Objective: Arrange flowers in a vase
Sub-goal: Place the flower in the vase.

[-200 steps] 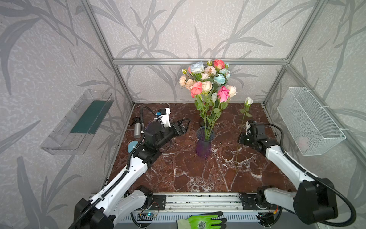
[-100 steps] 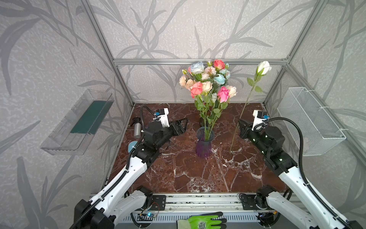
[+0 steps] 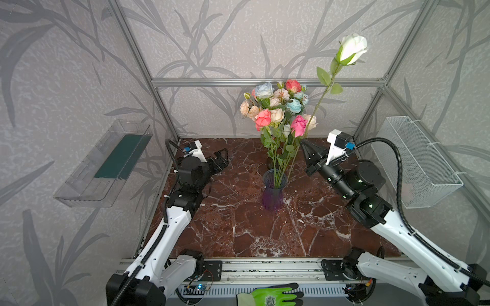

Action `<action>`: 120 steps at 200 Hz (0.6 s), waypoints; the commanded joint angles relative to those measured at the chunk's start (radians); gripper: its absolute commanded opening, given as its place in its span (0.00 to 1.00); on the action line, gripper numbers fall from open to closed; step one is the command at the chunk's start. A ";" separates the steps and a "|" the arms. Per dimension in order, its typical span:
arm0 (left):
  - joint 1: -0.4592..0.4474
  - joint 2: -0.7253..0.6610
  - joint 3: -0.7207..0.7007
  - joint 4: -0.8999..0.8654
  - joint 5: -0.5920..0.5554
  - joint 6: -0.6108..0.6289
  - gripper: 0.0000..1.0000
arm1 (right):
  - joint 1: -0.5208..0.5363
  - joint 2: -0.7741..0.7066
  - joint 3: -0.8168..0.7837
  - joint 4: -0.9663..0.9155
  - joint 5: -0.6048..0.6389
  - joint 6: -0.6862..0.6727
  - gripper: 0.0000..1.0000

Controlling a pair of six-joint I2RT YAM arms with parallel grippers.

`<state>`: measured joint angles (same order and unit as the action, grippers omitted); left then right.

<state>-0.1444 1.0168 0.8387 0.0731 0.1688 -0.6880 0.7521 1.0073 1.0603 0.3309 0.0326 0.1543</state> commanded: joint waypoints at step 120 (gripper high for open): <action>0.123 0.053 0.012 0.084 0.134 -0.112 0.91 | 0.090 0.193 -0.128 0.267 0.035 -0.120 0.00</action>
<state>-0.0238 1.0721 0.8665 0.1146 0.2848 -0.7753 0.8383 1.2259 0.9928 0.5533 0.0467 0.0170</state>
